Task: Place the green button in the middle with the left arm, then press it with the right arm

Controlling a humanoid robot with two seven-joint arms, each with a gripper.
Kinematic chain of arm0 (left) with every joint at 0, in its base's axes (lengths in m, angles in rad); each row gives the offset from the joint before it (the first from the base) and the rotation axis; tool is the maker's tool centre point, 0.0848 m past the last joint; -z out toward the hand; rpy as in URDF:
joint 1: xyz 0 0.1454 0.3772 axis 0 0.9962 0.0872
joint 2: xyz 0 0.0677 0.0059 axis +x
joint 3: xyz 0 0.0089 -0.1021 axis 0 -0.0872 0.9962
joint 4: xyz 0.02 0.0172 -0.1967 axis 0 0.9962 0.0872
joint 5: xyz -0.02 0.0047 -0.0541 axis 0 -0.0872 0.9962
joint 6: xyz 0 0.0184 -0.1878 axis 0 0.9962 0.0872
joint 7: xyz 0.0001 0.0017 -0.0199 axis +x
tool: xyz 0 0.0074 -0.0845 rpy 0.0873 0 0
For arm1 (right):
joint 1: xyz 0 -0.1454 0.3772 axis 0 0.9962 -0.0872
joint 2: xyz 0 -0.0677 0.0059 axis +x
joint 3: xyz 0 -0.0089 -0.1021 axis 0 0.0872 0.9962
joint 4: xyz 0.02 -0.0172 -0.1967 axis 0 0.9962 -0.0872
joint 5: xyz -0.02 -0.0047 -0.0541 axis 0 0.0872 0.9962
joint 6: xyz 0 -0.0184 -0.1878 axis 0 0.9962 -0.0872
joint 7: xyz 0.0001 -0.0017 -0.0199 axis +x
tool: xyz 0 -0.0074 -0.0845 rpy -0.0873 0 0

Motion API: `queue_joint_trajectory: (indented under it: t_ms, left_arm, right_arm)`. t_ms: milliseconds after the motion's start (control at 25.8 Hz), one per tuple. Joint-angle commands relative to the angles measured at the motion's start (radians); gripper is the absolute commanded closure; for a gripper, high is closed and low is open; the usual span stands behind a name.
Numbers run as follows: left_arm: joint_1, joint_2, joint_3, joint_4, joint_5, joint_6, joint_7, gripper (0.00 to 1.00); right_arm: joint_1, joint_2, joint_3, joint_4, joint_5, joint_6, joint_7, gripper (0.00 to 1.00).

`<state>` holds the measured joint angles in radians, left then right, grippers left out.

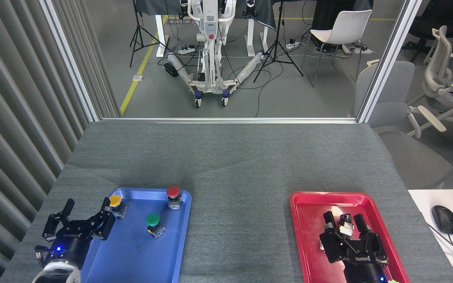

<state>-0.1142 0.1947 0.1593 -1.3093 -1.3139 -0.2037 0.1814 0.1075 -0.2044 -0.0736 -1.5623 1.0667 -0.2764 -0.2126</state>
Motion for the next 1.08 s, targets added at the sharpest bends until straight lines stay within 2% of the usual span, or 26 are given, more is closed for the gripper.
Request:
queue_joint_trajectory:
  t_ms: [0, 77, 116, 194, 271, 542, 775, 1046]
  left_arm:
    - [0.028, 0.002, 0.019, -0.005, 0.012, 0.003, 0.018, 0.0]
    - [0.031, 0.0, 0.019, 0.004, 0.01, 0.004, 0.046, 0.0]
    - [0.033, -0.001, 0.016, 0.002, 0.013, 0.0, 0.055, 0.0]
    - [0.036, -0.003, 0.011, -0.002, 0.015, -0.006, 0.058, 0.0]
    - [0.044, -0.005, 0.011, -0.005, 0.01, -0.006, 0.062, 0.0]
    - [0.041, 0.011, 0.009, -0.004, 0.01, -0.031, 0.055, 0.0]
    - [0.037, 0.011, 0.009, 0.005, 0.012, -0.034, 0.052, 0.0]
    - [0.039, 0.011, 0.008, 0.005, 0.01, -0.049, 0.052, 0.0]
  right_arm:
    - [-0.003, -0.004, 0.002, 0.008, 0.114, 0.068, 0.032, 0.0]
    - [-0.006, 0.005, 0.008, 0.011, 0.268, 0.14, 0.082, 0.0]
    - [-0.008, 0.011, 0.006, 0.011, 0.314, 0.154, 0.121, 0.0]
    - [-0.04, 0.007, 0.003, 0.011, 0.318, 0.138, 0.234, 0.0]
    - [-0.061, 0.003, 0.002, 0.016, 0.318, 0.126, 0.265, 0.0]
    - [-0.06, 0.027, 0.011, 0.019, 0.322, 0.152, 0.191, 0.01]
    - [-0.057, 0.023, 0.011, 0.019, 0.32, 0.149, 0.131, 0.0]
    - [-0.054, 0.016, 0.011, 0.019, 0.322, 0.148, 0.121, 0.0]
